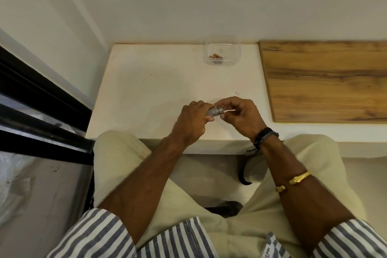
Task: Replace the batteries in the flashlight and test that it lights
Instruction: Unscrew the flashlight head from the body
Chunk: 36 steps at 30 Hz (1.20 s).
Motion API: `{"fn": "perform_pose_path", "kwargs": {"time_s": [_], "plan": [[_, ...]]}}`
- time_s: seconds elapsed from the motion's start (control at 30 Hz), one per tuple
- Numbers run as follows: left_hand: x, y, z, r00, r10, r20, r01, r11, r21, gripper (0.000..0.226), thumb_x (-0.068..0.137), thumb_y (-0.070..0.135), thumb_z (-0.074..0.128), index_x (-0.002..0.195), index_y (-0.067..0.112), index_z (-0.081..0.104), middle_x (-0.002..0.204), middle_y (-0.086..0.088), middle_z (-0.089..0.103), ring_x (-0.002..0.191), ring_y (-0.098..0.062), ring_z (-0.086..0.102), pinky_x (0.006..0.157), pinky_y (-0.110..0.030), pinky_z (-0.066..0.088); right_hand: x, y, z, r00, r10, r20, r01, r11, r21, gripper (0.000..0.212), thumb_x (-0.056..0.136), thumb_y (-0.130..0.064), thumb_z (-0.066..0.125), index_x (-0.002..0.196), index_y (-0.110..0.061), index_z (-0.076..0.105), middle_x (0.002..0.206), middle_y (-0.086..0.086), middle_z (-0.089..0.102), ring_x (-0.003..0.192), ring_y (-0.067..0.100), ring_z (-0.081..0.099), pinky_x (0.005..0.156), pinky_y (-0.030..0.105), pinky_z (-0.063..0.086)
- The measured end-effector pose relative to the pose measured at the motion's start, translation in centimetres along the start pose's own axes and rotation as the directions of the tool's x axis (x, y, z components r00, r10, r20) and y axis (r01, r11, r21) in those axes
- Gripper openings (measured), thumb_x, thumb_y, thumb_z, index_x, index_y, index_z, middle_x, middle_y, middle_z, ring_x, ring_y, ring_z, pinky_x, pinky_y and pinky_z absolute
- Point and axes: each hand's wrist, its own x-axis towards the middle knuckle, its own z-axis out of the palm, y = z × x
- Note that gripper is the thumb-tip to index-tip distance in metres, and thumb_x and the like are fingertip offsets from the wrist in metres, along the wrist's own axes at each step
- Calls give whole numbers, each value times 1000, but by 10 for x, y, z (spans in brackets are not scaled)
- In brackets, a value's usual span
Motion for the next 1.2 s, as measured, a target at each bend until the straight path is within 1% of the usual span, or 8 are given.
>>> {"fn": "perform_pose_path", "kwargs": {"time_s": [0.13, 0.23, 0.33, 0.43, 0.53, 0.77, 1.0, 1.2], "plan": [[-2, 0, 0, 999, 17, -35, -17, 1000, 14, 35, 91, 17, 69, 125, 11, 60, 117, -9, 67, 101, -26, 59, 87, -37, 44, 1, -1, 6, 988, 139, -60, -140, 990, -8, 33, 93, -43, 68, 115, -18, 71, 102, 0, 74, 76, 9, 73, 69, 34, 65], [-2, 0, 1, 999, 20, -25, -19, 999, 26, 34, 91, 19, 70, 123, 13, 61, 114, -8, 68, 97, -25, 59, 84, -40, 46, 1, 1, 6, 992, 89, -88, -94, 994, -51, 19, 96, -26, 68, 104, -10, 75, 86, 2, 75, 67, 9, 72, 70, 40, 65], [0, -1, 2, 1000, -11, -17, 12, 1000, 13, 37, 90, 19, 70, 125, 14, 60, 116, -8, 68, 99, -25, 59, 86, -37, 44, 1, 3, 2, 999, 7, -34, -8, 999, -37, 27, 88, -9, 77, 114, -13, 74, 108, 3, 75, 96, 18, 72, 88, 37, 62], [0, -1, 1, 1000, -5, -31, 5, 1000, 3, 36, 90, 19, 70, 125, 14, 60, 116, -7, 68, 100, -25, 59, 87, -37, 45, 1, 1, 3, 995, 100, -22, -100, 995, 25, 40, 88, -30, 78, 125, -23, 66, 118, -1, 71, 95, 12, 72, 76, 25, 62], [-1, -1, 1, 1000, 12, -26, -12, 1000, 9, 34, 91, 19, 69, 124, 13, 61, 115, -8, 68, 99, -25, 59, 86, -37, 44, 3, 2, 6, 990, 115, -79, -118, 992, -36, 26, 96, -33, 66, 111, -12, 73, 97, 9, 76, 73, 15, 73, 62, 28, 63], [3, 2, -2, 999, -40, 26, 41, 998, -41, 35, 95, 19, 64, 129, 12, 59, 122, -10, 66, 105, -27, 57, 92, -38, 42, 0, 1, -1, 997, -12, -75, 9, 999, -48, 21, 87, 0, 76, 106, -7, 76, 103, 8, 75, 95, 27, 71, 90, 43, 60], [-5, -1, -11, 996, -66, -62, 50, 974, -221, 28, 97, 16, 60, 124, 8, 59, 114, -9, 66, 99, -26, 57, 89, -42, 48, 10, 19, -6, 920, 199, -339, -154, 976, 157, 28, 85, -11, 76, 113, -16, 75, 107, 5, 76, 94, 23, 74, 89, 46, 61], [-6, 4, -13, 986, -107, -131, 49, 921, -387, 28, 95, 9, 61, 122, 7, 61, 113, -6, 69, 100, -25, 62, 89, -44, 52, 15, 47, -2, 812, 257, -523, -295, 955, 12, 23, 82, -20, 81, 104, -18, 75, 101, -3, 76, 93, 13, 70, 85, 39, 61]]}}
